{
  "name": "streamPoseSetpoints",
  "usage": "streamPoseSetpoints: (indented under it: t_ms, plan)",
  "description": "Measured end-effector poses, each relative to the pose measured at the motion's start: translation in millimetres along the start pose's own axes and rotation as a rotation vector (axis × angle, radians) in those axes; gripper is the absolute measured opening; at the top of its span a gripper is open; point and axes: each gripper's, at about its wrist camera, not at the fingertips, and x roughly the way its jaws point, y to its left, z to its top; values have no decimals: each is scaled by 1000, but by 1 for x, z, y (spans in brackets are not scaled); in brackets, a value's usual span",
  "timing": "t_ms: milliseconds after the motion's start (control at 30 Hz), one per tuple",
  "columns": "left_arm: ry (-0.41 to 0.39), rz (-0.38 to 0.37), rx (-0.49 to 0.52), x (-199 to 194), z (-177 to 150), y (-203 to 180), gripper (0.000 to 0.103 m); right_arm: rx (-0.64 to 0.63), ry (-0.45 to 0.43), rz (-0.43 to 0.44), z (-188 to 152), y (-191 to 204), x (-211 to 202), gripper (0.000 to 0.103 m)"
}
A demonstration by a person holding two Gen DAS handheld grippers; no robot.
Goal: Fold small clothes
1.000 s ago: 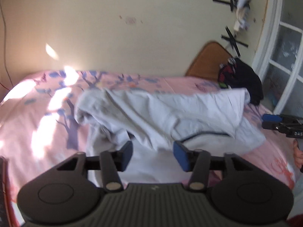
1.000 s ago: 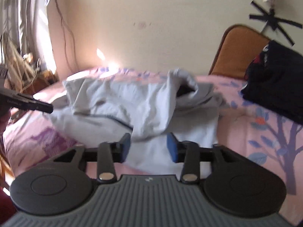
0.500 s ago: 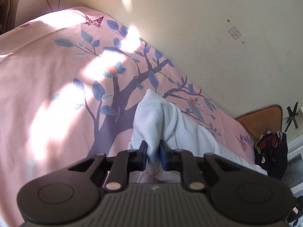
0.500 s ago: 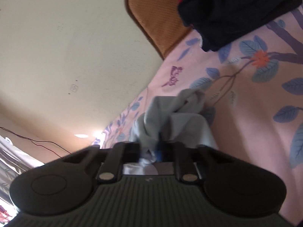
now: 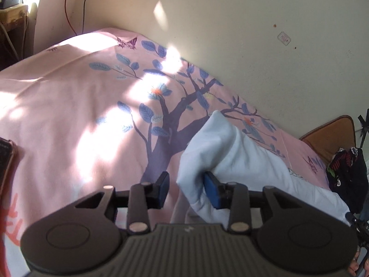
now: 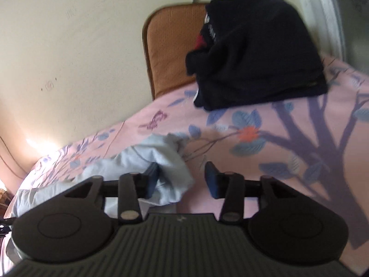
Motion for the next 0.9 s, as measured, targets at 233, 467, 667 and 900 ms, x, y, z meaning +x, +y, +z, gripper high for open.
streamPoseSetpoints:
  t_ms: [233, 467, 667, 900]
  plan:
    - [-273, 36, 107, -42, -10, -39, 79, -65, -92, 60, -1, 23, -45, 53]
    - [-150, -28, 353, 20, -47, -107, 72, -147, 133, 246, -34, 94, 10, 52]
    - [-145, 61, 424, 38, -74, -95, 47, -203, 135, 167, -51, 56, -15, 40]
    - [-162, 126, 476, 37, -80, -106, 48, -46, 135, 223, -47, 29, -21, 37]
